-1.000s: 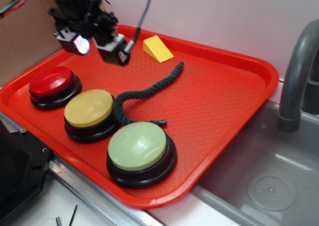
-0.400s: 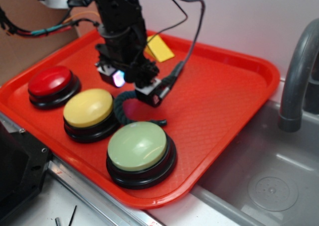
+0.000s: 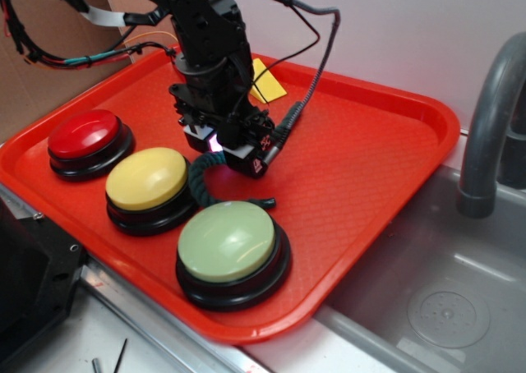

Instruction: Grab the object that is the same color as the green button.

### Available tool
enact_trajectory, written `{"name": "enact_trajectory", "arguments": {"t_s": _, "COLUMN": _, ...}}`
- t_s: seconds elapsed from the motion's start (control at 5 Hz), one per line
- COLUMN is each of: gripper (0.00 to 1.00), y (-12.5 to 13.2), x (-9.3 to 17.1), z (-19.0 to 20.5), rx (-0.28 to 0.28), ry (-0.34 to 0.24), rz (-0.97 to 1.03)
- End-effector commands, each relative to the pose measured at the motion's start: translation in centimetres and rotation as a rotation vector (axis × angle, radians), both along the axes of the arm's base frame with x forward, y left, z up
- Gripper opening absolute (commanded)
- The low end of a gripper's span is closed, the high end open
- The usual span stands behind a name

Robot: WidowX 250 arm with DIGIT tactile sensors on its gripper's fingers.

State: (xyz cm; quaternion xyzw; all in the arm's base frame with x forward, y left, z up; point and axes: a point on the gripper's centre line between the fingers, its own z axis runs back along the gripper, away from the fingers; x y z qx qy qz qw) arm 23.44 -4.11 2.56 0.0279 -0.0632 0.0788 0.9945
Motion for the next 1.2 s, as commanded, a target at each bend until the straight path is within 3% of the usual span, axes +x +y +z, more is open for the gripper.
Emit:
{"name": "enact_trajectory", "arguments": {"t_s": 0.0, "gripper": 0.0, "y": 1.3, "x": 0.9, "z": 1.0, "rx": 0.033, "ry": -0.031, "rz": 0.035}}
{"name": "enact_trajectory", "arguments": {"t_s": 0.2, "gripper": 0.0, "y": 1.2, "x": 1.7, "z": 3.8, "rx": 0.032, "ry": -0.016, "rz": 0.063}}
{"name": "enact_trajectory", "arguments": {"t_s": 0.4, "gripper": 0.0, "y": 1.0, "x": 2.3, "z": 7.7, "rx": 0.018, "ry": -0.048, "rz": 0.098}}
{"name": "enact_trajectory", "arguments": {"t_s": 1.0, "gripper": 0.0, "y": 0.5, "x": 2.0, "z": 19.5, "rx": -0.097, "ry": -0.089, "rz": 0.076}}
